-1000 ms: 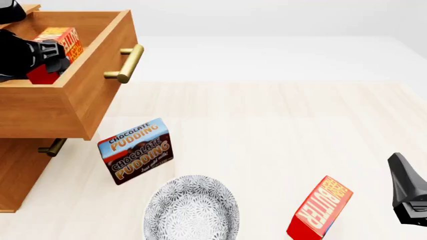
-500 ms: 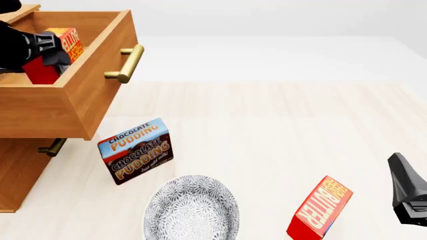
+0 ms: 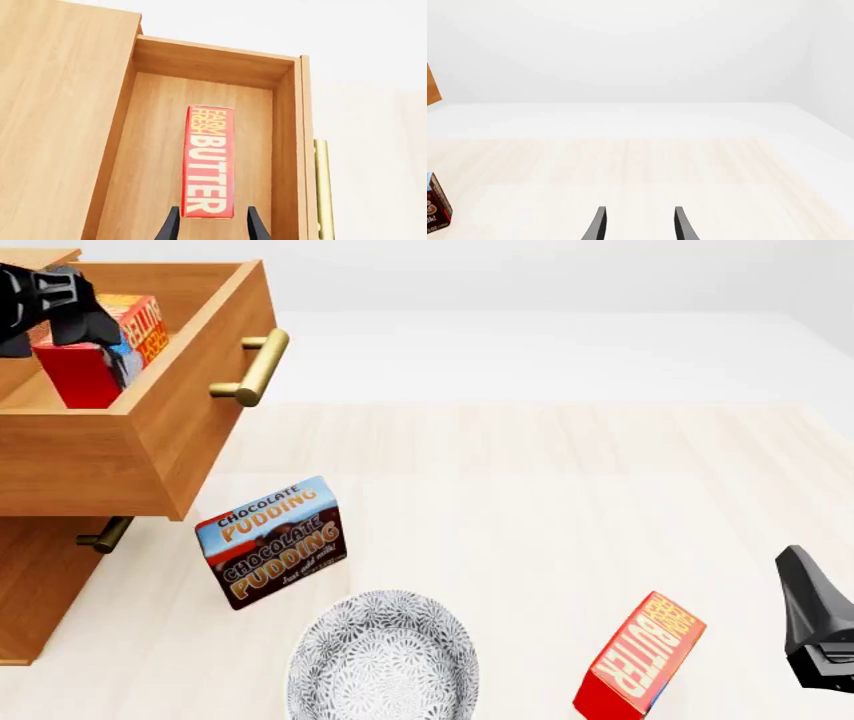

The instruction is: Put the butter at the front in the top drawer of the cabinet and close it.

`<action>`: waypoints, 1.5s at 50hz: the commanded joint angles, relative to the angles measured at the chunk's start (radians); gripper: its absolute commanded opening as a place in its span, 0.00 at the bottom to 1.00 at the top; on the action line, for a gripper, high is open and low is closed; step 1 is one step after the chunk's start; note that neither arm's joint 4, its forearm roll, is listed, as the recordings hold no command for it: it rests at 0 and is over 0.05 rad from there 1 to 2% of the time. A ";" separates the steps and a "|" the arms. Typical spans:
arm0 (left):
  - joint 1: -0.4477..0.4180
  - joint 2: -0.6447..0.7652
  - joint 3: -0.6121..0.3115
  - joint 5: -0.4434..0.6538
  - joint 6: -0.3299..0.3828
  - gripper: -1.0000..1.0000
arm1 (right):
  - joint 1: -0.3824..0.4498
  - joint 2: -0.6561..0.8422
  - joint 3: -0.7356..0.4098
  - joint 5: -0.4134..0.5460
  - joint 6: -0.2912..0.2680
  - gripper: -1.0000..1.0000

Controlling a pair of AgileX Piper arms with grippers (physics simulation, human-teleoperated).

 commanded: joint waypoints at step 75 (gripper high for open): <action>-0.609 0.342 -0.368 -0.086 0.016 1.00 | 0.002 0.001 -0.001 -0.001 -0.001 1.00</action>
